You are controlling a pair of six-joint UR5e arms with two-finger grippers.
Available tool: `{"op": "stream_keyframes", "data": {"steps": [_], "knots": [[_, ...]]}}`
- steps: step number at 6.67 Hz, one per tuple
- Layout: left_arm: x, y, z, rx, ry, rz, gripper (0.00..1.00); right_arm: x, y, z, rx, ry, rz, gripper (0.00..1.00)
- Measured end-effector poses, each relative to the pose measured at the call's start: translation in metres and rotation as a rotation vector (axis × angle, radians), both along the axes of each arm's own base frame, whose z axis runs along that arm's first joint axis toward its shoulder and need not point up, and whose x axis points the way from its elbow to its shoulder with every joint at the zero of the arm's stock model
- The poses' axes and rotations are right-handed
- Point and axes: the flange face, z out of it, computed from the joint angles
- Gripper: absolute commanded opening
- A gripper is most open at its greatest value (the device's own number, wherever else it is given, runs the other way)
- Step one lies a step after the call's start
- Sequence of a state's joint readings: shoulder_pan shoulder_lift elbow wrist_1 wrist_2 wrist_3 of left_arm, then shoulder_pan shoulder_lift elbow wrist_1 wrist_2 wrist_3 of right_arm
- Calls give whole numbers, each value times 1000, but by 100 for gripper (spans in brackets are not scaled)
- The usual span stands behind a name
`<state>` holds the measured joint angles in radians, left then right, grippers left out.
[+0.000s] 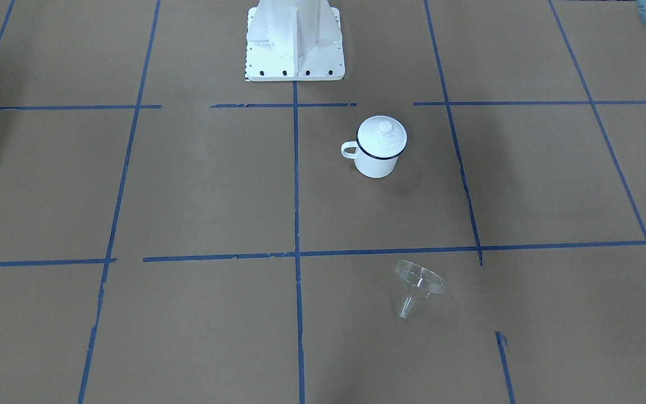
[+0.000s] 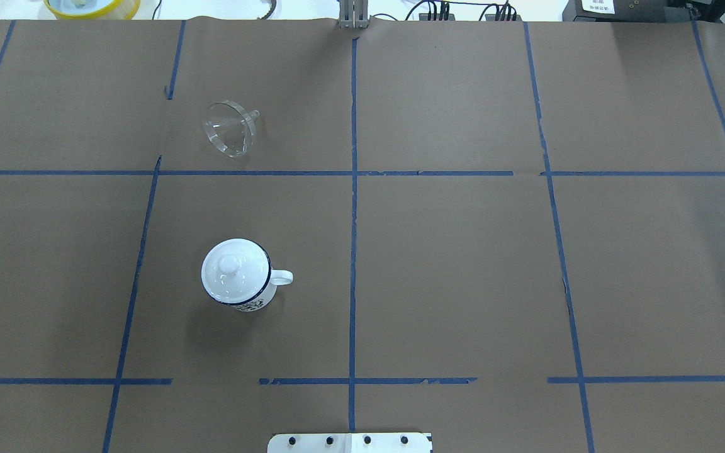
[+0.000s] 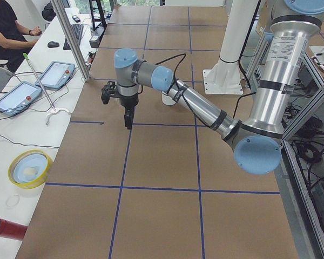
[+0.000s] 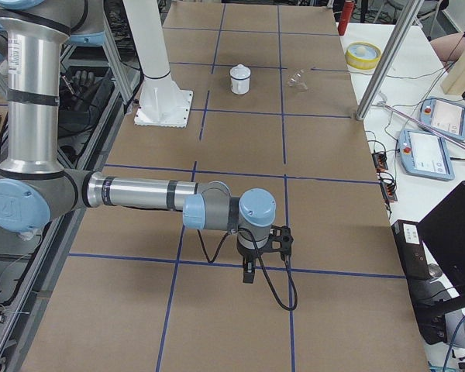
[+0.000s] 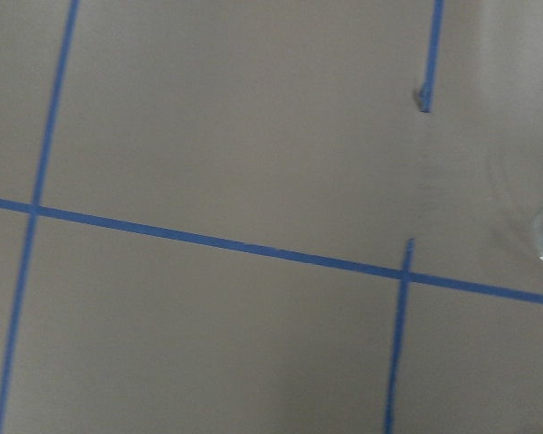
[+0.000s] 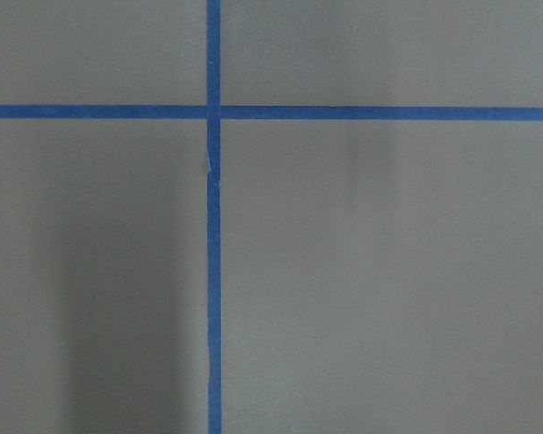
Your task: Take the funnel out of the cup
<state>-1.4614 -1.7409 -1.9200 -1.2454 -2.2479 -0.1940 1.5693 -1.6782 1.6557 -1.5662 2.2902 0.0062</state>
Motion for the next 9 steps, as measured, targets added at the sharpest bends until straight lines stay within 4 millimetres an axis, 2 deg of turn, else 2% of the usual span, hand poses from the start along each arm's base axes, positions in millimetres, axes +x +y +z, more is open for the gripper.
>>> {"op": "stream_keyframes", "data": {"steps": [1, 2, 3, 5, 6, 7, 9], "knots": [[-51, 7, 53, 15, -17, 54, 100, 0, 0, 0, 0, 0, 0, 100], [-76, 19, 109, 10, -19, 106, 100, 0, 0, 0, 0, 0, 0, 100], [-83, 30, 154, 16, -3, 143, 100, 0, 0, 0, 0, 0, 0, 100], [-82, 50, 209, -11, 51, 161, 100, 0, 0, 0, 0, 0, 0, 100], [-82, 57, 218, -18, 59, 161, 100, 0, 0, 0, 0, 0, 0, 100], [-82, 62, 211, -1, 57, 161, 100, 0, 0, 0, 0, 0, 0, 100], [-87, 70, 183, 53, 69, 141, 100, 0, 0, 0, 0, 0, 0, 100]]}}
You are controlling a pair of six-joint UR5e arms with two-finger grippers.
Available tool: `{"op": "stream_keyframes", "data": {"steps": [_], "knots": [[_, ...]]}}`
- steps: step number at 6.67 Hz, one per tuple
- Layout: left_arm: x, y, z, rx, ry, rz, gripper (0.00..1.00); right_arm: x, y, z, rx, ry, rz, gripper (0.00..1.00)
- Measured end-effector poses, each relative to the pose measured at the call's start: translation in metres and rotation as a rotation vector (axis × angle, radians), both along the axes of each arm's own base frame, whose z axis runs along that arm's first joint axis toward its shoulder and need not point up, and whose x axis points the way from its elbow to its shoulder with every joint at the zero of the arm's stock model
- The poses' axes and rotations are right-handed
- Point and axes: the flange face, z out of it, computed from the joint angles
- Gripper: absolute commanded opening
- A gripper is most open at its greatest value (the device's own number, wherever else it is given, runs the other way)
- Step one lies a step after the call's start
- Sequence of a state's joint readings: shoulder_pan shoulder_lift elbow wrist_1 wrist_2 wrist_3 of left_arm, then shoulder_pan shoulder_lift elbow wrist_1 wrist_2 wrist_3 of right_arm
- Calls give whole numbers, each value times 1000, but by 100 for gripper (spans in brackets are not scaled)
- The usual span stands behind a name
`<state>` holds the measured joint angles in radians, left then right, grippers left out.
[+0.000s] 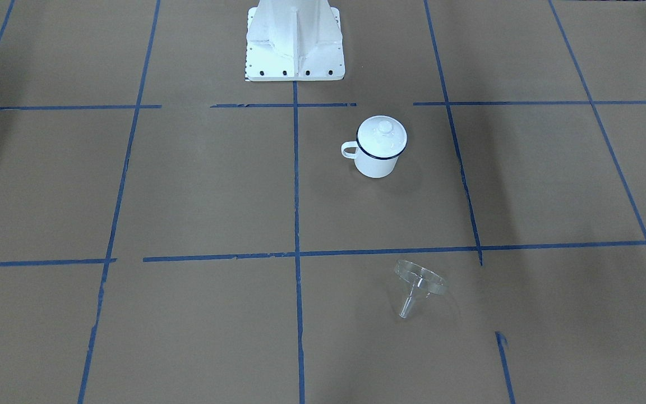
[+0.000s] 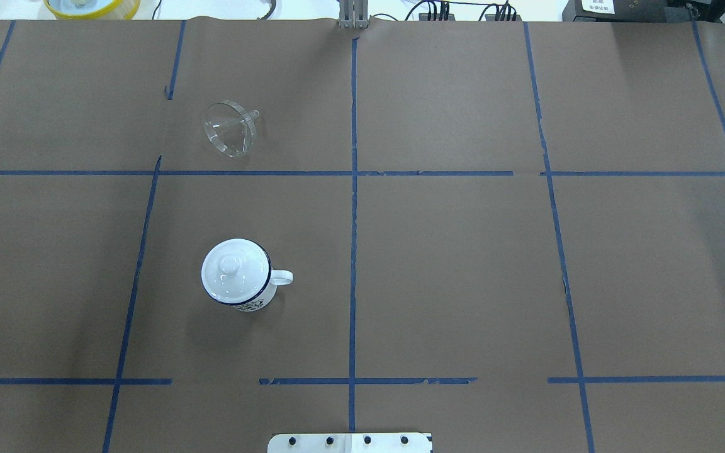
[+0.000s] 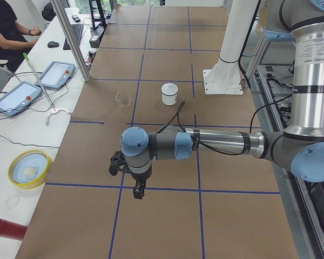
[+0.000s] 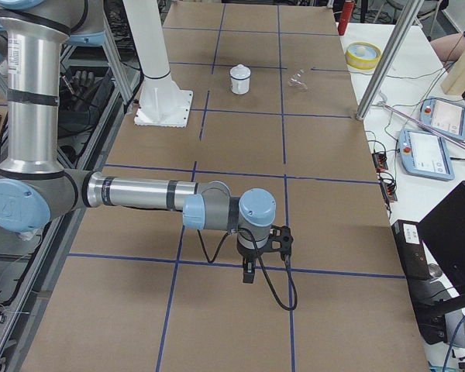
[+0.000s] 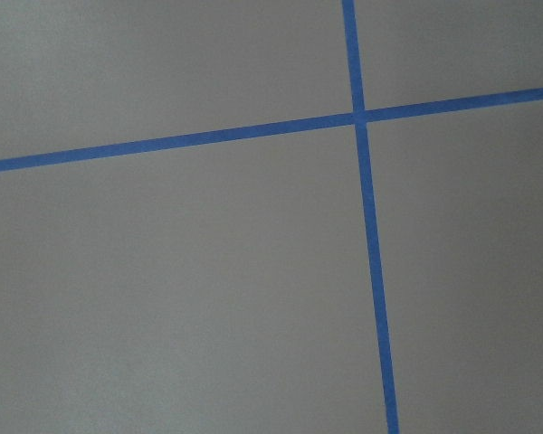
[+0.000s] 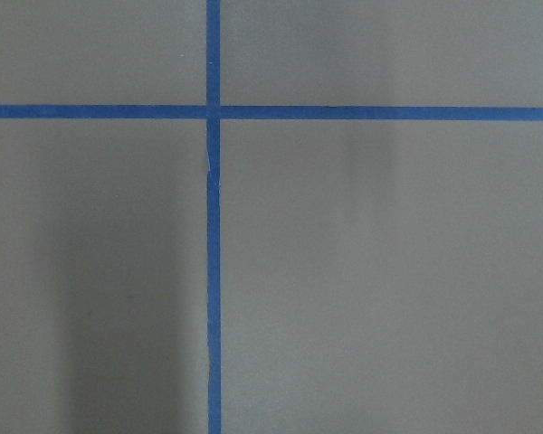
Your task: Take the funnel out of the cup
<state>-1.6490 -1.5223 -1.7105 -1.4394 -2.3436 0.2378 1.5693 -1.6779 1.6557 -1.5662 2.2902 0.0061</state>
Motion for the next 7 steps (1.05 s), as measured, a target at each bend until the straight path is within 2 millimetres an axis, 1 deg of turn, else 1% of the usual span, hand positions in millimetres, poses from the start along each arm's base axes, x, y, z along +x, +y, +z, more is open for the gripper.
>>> {"op": "stream_keyframes", "data": {"steps": [1, 2, 5, 7], "knots": [[-1, -2, -9, 11, 18, -14, 100, 0, 0, 0, 0, 0, 0, 100], [-1, -7, -11, 21, 25, -22, 100, 0, 0, 0, 0, 0, 0, 100], [-1, -16, -3, 55, 27, -24, 100, 0, 0, 0, 0, 0, 0, 100], [-1, -17, 1, 10, 23, -61, 100, 0, 0, 0, 0, 0, 0, 100]]}}
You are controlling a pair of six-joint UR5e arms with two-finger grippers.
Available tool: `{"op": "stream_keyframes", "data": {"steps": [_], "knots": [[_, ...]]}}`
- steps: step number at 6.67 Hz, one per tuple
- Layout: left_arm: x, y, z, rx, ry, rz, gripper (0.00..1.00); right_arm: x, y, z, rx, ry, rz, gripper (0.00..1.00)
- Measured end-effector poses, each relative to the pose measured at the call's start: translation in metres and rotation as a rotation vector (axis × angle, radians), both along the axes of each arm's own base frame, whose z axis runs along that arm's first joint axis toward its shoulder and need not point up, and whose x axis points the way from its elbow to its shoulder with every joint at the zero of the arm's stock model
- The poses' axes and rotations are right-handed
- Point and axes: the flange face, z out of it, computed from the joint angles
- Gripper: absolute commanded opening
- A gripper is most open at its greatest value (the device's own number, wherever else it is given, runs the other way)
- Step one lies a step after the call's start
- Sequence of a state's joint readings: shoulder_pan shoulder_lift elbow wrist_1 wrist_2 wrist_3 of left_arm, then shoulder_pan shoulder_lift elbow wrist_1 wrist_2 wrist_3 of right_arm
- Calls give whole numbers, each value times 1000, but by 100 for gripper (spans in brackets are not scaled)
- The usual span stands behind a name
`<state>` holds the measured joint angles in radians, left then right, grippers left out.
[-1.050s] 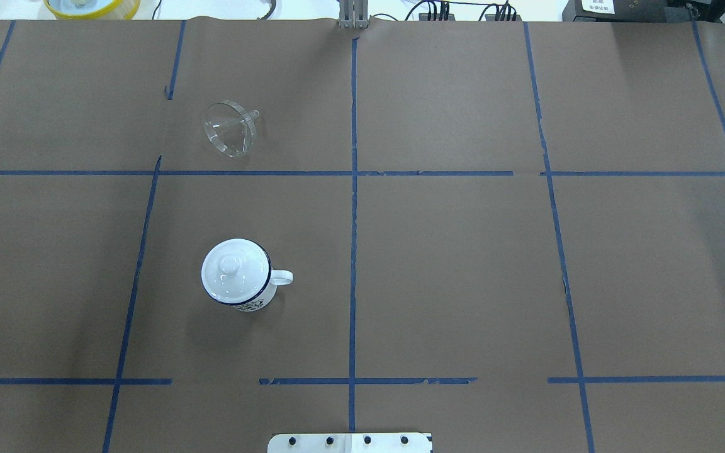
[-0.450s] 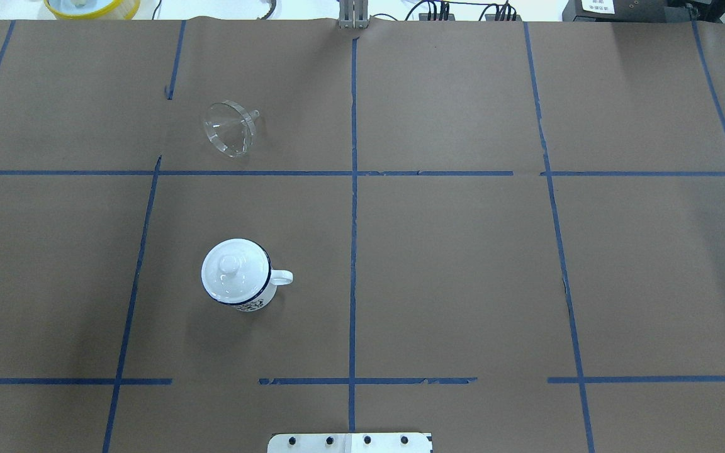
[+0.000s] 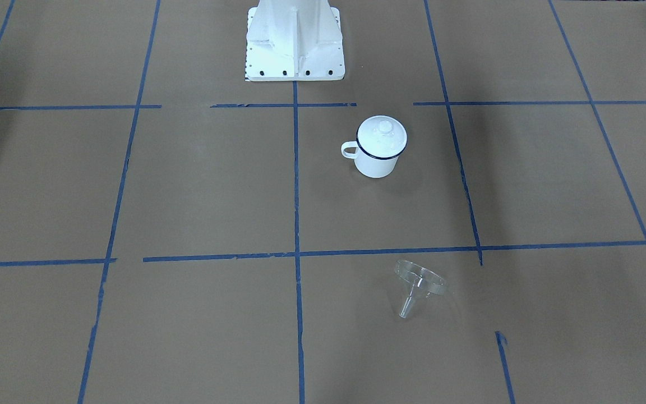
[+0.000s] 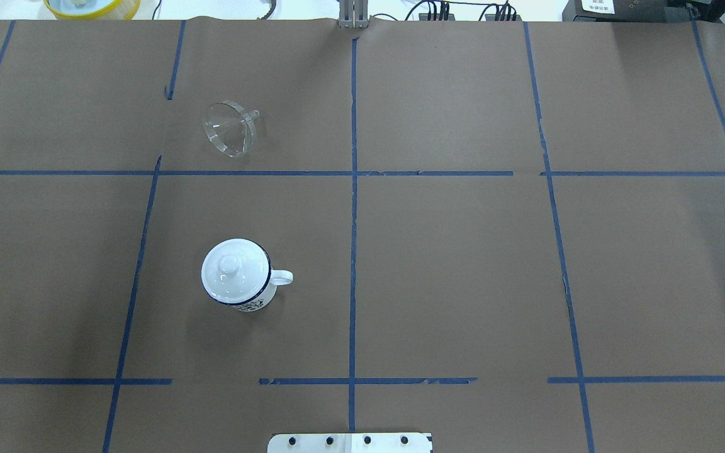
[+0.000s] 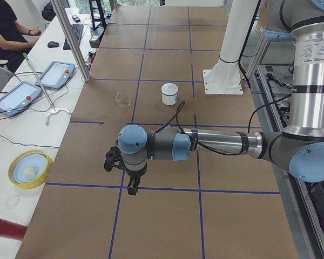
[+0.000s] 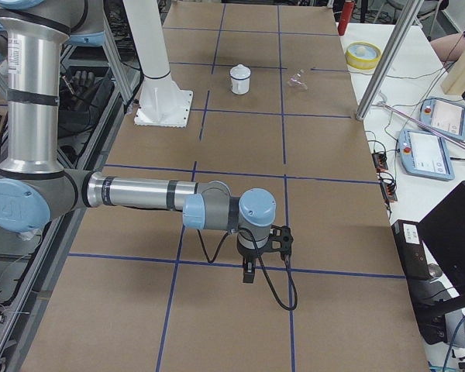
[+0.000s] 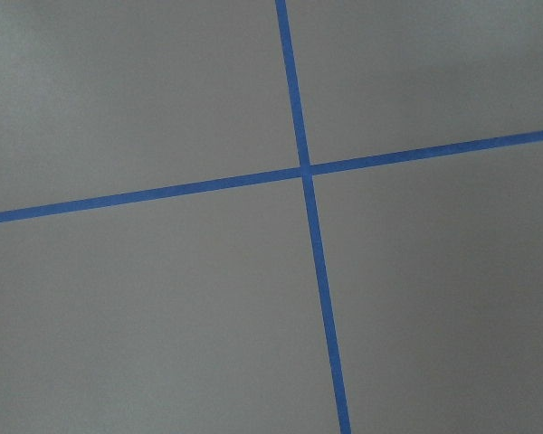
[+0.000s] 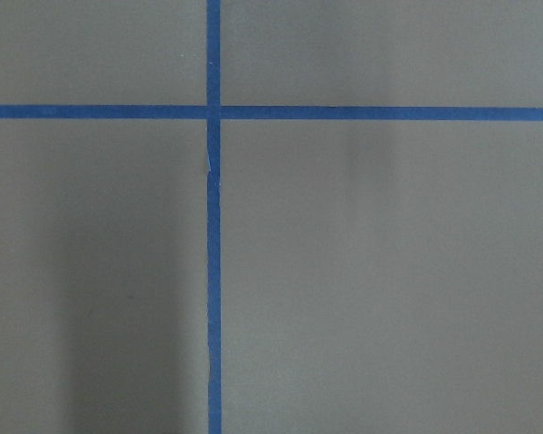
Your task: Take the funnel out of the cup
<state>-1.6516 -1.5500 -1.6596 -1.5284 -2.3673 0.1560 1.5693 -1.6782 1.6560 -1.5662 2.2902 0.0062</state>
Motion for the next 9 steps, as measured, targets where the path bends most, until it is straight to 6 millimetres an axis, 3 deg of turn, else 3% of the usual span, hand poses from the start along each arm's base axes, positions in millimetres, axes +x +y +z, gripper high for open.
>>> {"op": "stream_keyframes", "data": {"steps": [3, 9], "knots": [[2, -4, -4, -57, 0, -64, 100, 0, 0, 0, -1, 0, 0, 100], [11, 1, 11, -36, -50, 21, 100, 0, 0, 0, 0, 0, 0, 100]]}}
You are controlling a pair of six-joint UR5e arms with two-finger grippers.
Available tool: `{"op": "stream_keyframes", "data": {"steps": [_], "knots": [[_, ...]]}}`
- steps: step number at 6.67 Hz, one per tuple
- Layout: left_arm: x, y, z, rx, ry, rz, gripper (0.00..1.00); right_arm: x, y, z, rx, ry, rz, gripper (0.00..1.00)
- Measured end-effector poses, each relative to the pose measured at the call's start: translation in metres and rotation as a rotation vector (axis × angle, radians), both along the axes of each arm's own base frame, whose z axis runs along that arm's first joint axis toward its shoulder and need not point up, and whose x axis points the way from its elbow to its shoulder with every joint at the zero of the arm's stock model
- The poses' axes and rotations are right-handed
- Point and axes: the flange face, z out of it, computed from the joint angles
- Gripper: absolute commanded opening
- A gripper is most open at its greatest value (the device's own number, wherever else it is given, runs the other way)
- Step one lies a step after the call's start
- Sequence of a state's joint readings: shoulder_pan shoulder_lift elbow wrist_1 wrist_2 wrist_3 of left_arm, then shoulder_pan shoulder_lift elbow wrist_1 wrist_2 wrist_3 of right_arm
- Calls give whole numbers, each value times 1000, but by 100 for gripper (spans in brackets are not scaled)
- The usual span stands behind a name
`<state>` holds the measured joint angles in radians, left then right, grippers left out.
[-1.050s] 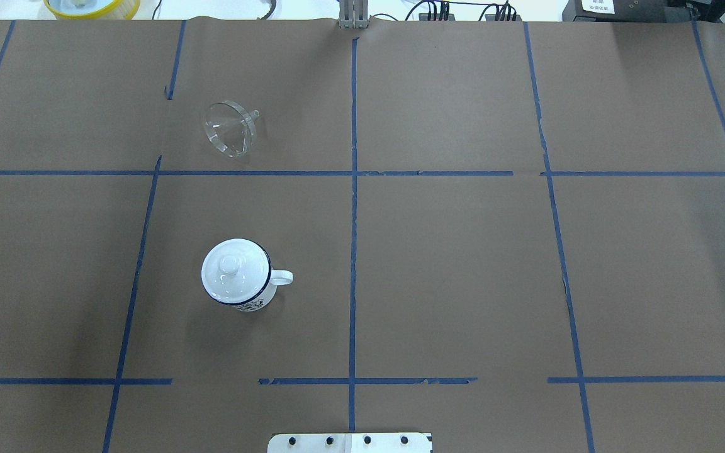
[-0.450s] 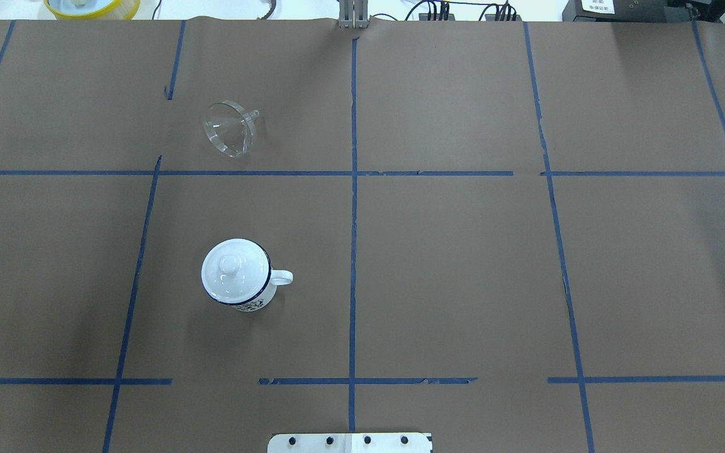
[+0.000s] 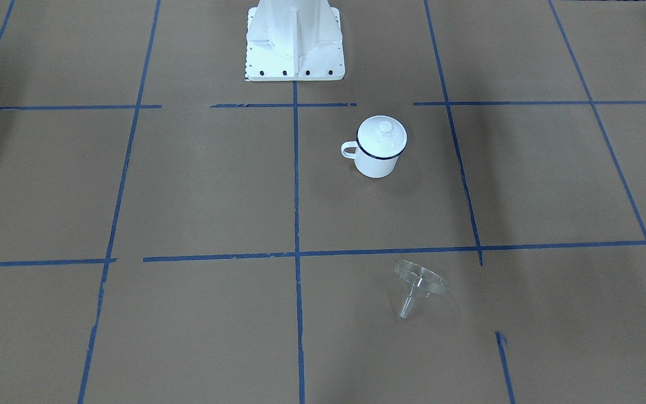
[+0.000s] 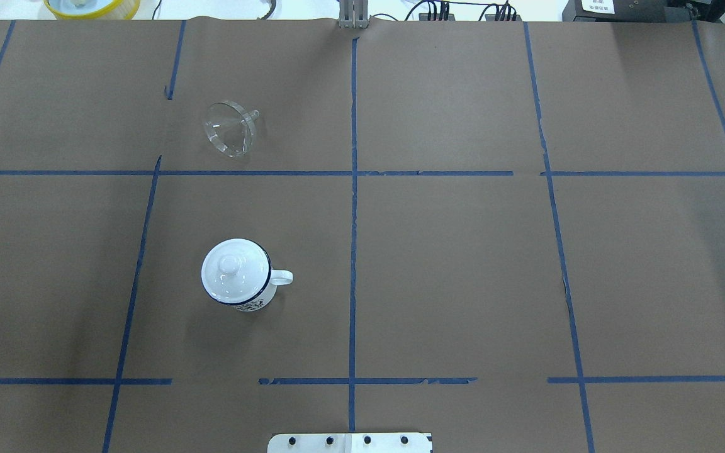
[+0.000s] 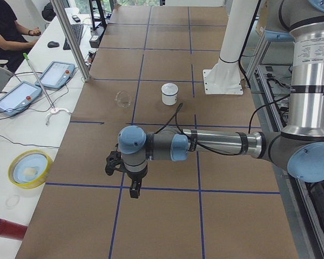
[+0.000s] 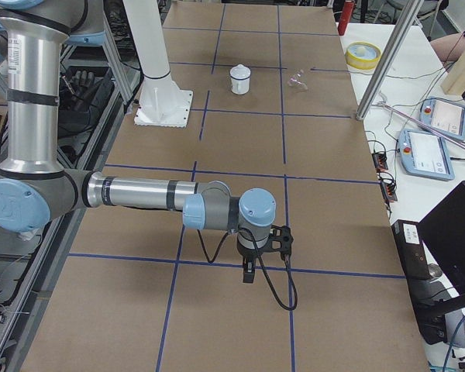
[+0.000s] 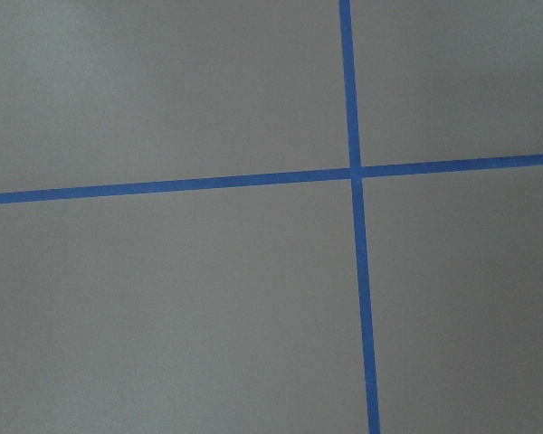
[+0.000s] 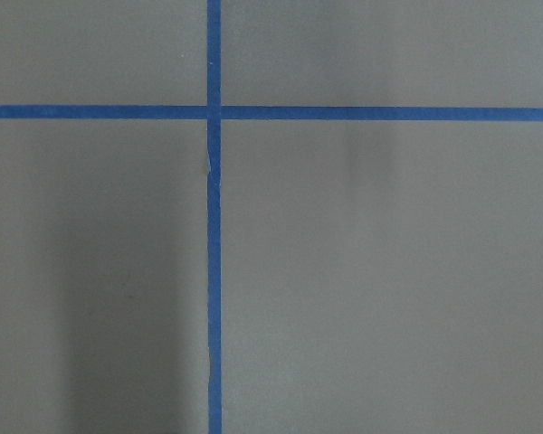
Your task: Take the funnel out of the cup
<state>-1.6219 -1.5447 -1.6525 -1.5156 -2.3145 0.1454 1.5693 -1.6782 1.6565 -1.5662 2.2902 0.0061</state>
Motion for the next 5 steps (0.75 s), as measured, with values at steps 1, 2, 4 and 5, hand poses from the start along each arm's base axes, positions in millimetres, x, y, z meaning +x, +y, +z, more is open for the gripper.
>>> {"op": "stream_keyframes", "data": {"steps": [1, 2, 4, 5], "knots": [[0, 1, 0, -4, 4, 8, 100, 0, 0, 0, 0, 0, 0, 100], [0, 1, 0, -9, 6, 10, 100, 0, 0, 0, 0, 0, 0, 100], [0, -1, -2, -23, 8, 10, 100, 0, 0, 0, 0, 0, 0, 100], [0, -1, -4, -34, 9, 10, 100, 0, 0, 0, 0, 0, 0, 100]]}}
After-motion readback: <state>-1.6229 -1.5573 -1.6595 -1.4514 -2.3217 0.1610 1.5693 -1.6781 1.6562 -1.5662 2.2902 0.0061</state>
